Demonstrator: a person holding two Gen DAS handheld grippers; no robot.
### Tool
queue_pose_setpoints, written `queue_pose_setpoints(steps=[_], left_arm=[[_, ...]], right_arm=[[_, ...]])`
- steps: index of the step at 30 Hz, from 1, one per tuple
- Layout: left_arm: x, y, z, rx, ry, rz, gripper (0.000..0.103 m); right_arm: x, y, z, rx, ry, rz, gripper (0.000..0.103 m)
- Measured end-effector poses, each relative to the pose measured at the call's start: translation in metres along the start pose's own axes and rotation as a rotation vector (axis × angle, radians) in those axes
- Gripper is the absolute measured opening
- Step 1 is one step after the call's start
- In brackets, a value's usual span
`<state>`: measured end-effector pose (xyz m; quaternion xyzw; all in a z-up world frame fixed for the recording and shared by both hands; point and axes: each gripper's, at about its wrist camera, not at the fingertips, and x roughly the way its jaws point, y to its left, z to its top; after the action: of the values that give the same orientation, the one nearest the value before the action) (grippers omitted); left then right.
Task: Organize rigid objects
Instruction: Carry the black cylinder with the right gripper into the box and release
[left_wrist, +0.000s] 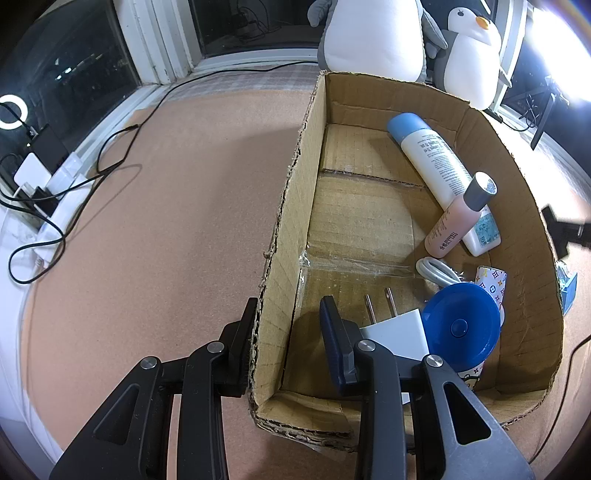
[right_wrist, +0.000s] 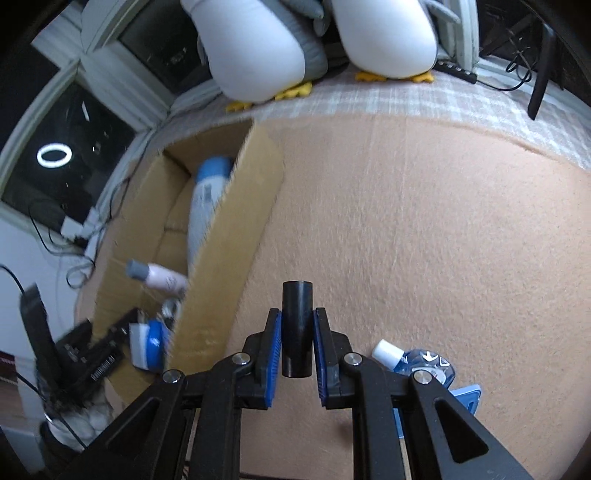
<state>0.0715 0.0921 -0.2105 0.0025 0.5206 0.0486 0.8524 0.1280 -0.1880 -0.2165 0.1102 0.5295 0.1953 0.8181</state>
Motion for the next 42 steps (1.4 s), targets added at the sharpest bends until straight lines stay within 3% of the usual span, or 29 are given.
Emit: queue_pose_setpoints(steps=[9, 15, 30, 32, 34, 42], left_arm=[[0.0, 0.0, 0.001, -0.004, 0.001, -0.004, 0.031], [0.0, 0.0, 0.001, -0.006, 0.002, -0.009, 0.031], [0.0, 0.0, 0.001, -0.006, 0.002, -0.008, 0.031], [0.0, 0.0, 0.001, -0.007, 0.002, -0.008, 0.031], [0.0, 0.0, 0.001, -0.006, 0.002, -0.008, 0.031], [0.001, -0.002, 0.002, -0.005, 0.001, -0.005, 0.031]], right_arm=[[-0.012, 0.023, 0.039, 0.09, -0.075, 0.097, 0.015], [0.001, 0.05, 0.056, 0.079, -0.079, 0.084, 0.015], [0.022, 0.063, 0.074, 0.038, -0.065, 0.07, 0.015], [0.021, 0.063, 0.075, 0.042, -0.069, 0.073, 0.017], [0.019, 0.062, 0.076, 0.044, -0.075, 0.081, 0.028], [0.003, 0.063, 0.072, 0.008, -0.1, 0.061, 0.029]])
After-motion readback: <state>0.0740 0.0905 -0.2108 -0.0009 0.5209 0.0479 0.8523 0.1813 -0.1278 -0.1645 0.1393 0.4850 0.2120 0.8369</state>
